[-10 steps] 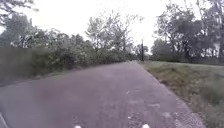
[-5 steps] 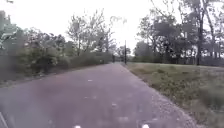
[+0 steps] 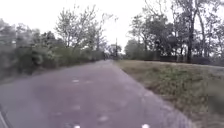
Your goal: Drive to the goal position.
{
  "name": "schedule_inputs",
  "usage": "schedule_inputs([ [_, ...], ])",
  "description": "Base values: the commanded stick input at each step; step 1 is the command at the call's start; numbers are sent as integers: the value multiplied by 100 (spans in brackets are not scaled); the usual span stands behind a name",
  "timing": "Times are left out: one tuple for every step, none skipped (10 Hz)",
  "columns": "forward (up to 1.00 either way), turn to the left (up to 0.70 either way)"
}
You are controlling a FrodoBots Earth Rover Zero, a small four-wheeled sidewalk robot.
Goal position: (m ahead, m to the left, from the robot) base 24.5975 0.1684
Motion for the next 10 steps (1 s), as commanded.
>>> schedule_inputs([
  [100,0],
  [100,0],
  [100,0],
  [100,0],
  [100,0],
  [100,0],
  [100,0],
  [100,0],
  [100,0],
  [100,0],
])
